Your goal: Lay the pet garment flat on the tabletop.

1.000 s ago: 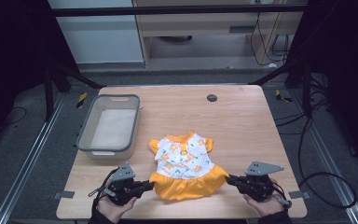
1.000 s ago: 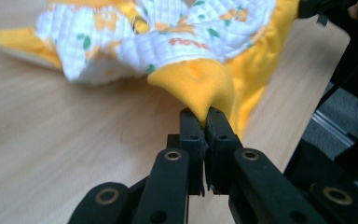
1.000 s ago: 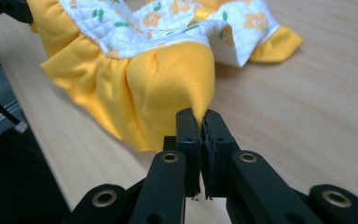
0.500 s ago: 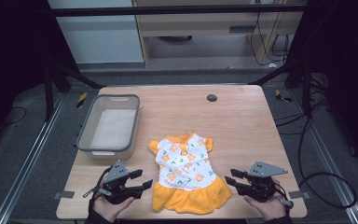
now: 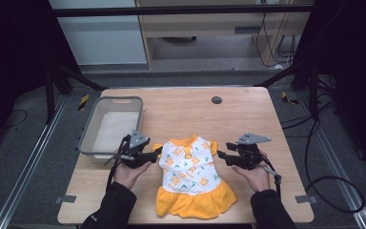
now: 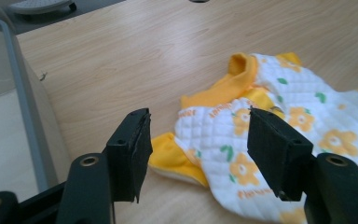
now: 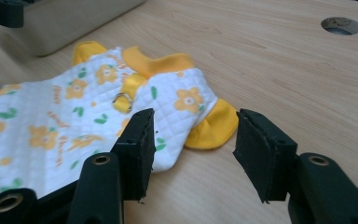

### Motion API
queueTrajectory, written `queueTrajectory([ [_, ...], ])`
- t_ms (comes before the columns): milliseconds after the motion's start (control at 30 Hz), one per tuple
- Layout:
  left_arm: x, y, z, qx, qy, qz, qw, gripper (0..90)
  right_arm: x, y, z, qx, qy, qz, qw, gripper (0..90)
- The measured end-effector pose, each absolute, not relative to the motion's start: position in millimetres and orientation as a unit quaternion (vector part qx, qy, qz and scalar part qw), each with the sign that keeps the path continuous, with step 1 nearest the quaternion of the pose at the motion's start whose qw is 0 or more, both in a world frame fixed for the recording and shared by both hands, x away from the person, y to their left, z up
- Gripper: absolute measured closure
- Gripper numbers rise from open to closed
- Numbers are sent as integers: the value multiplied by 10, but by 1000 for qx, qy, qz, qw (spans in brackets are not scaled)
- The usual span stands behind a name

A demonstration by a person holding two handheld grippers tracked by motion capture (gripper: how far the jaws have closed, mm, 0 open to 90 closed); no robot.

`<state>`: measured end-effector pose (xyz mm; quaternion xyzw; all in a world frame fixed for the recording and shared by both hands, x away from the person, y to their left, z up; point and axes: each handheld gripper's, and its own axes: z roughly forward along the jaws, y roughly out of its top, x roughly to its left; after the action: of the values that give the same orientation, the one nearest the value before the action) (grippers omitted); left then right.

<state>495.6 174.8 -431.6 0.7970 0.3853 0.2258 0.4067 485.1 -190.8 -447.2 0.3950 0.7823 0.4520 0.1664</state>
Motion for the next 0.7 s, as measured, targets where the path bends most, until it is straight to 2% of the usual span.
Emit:
queueTrajectory([
  [200,5281,1660,-4540,799,417,224,371,430,5195,-1782,-4607,421,779,435,163,470],
  [267,5358,1634,-4640,804,429,210,355,434,5292,-1747,-4676,427,782,423,166,470],
  [533,5433,1513,-4900,820,430,195,323,521,5537,-1644,-5015,433,796,385,174,500],
  [633,5441,1515,-4930,821,432,192,320,547,5565,-1638,-5073,435,791,395,170,554],
  [700,5432,1500,-4933,823,428,195,318,568,5570,-1622,-5072,429,794,395,171,628],
])
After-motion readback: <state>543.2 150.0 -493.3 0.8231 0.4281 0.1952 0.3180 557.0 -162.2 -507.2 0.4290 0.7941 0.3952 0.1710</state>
